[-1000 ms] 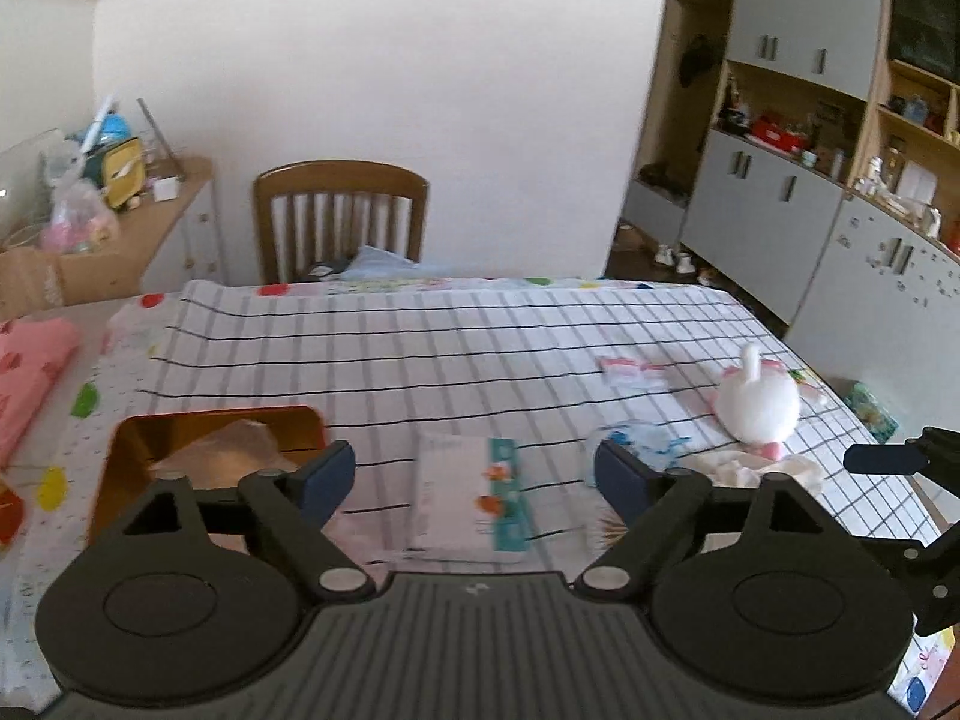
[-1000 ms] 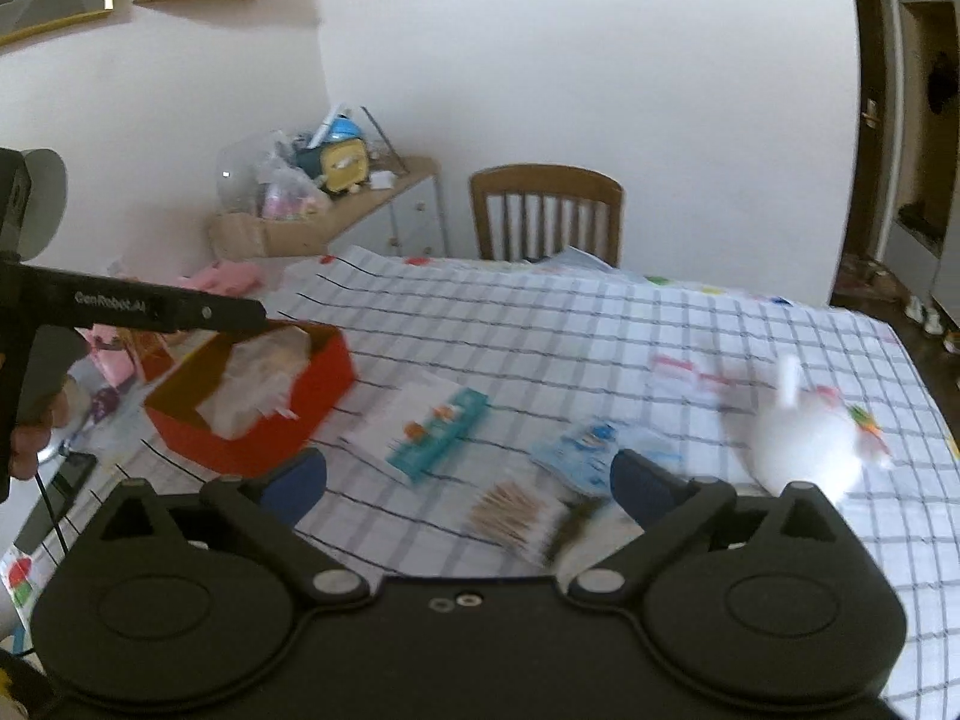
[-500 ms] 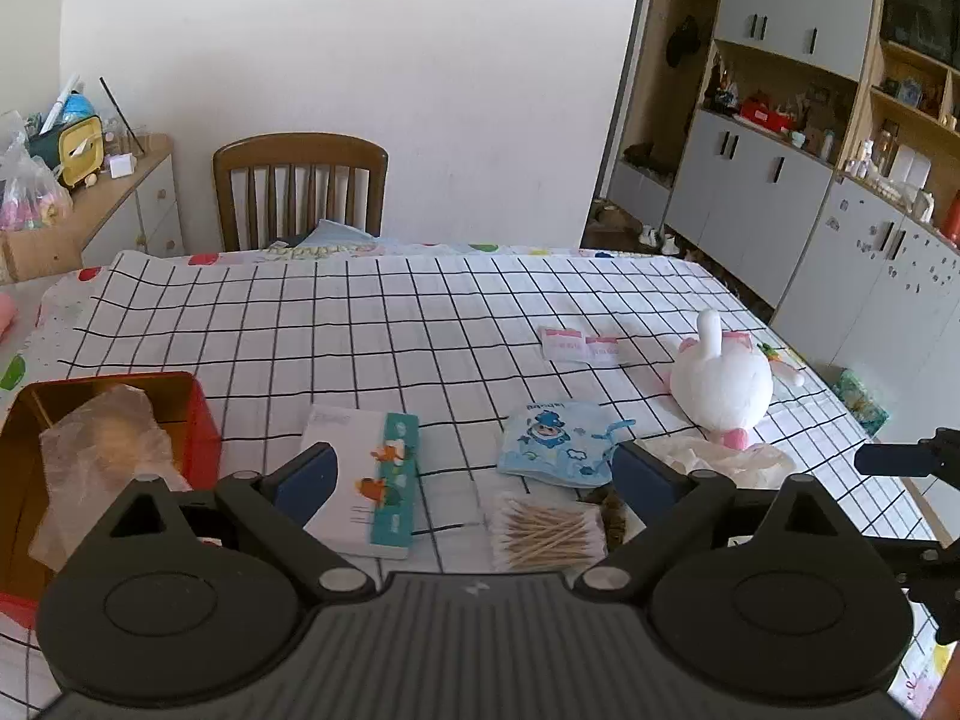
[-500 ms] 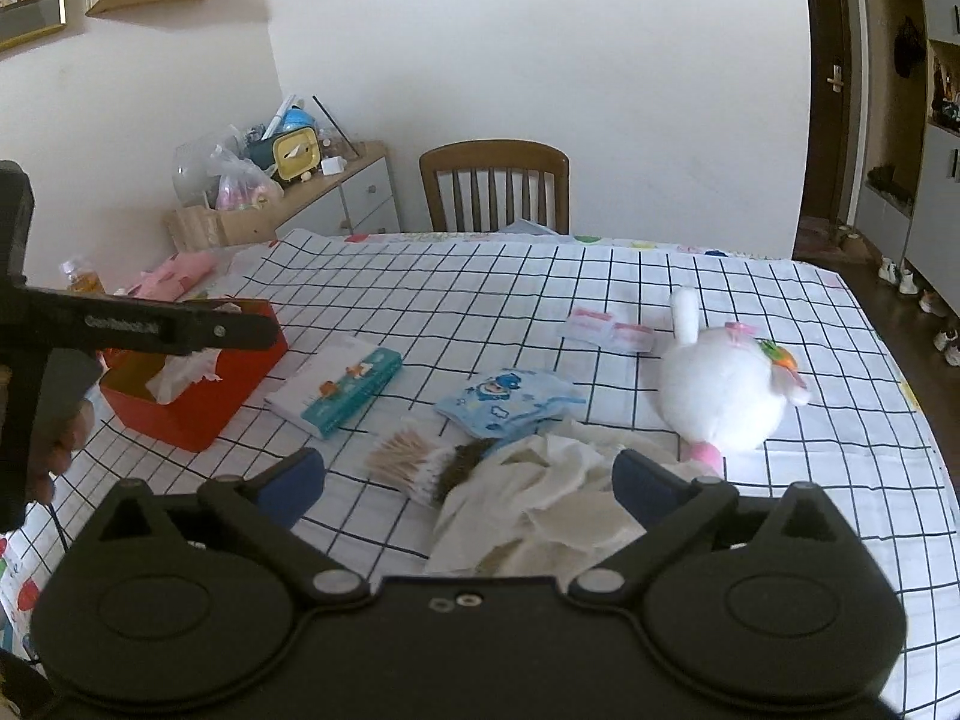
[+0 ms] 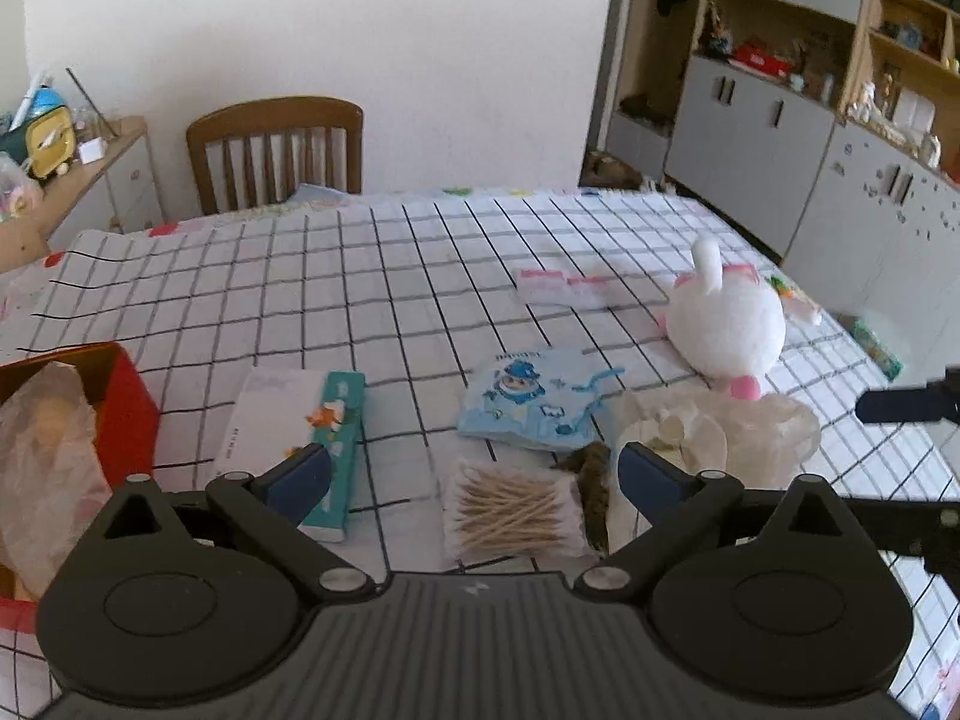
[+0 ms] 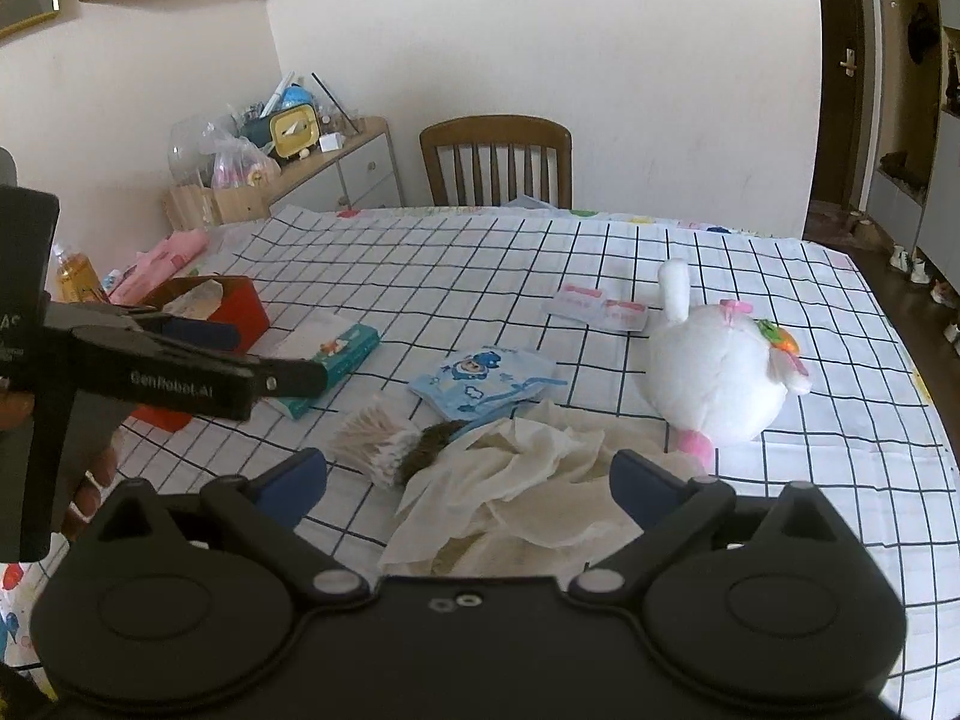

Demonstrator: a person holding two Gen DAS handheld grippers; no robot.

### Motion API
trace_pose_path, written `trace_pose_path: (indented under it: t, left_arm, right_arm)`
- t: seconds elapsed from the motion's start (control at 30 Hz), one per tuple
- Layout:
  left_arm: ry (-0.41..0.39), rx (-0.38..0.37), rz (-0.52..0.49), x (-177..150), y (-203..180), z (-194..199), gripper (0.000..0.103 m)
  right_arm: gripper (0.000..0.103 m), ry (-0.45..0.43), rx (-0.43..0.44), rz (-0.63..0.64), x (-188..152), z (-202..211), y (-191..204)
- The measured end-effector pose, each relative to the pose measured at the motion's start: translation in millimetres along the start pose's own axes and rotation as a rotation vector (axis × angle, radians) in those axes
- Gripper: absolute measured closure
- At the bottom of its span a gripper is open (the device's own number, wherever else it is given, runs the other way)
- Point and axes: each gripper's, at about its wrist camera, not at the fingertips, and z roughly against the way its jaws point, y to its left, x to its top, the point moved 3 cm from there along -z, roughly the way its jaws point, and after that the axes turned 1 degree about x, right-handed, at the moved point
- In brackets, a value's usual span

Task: Organize soft objects
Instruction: 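Close the right tool on the white cloth while the left tool lowers onto the cotton swab pack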

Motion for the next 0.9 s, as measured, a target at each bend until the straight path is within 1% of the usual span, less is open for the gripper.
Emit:
trace_pose_path:
  t: [0.13,0.23,0.3,0.43,0.7,0.9]
  left_arm:
    - [0.047,-0.030,-0.028,-7,-4,-16,0.000]
    - [0.047,-0.031,-0.081,-12,-10,-27,0.001]
    - [0.061,-0.042,-0.098,-16,-13,-36,0.001]
    - [0.074,-0.064,-0.082,-19,-12,-48,0.001]
    - [0.114,-0.062,-0.062,-21,-10,-70,0.000]
    - [0.116,-0.054,-0.014,-20,-1,-74,0.001]
  right_arm:
    - [0.005,0.021,0.005,-0.010,1,-12,-5]
    - [0.008,0.041,0.005,-0.024,2,-23,-9]
    - [0.011,0.055,0.002,-0.037,2,-31,-12]
    - [0.020,0.098,-0.010,-0.060,1,-49,-18]
    - [0.030,0.143,-0.040,-0.123,0,-76,-29]
    - [0.045,0.187,-0.039,-0.128,-5,-91,-28]
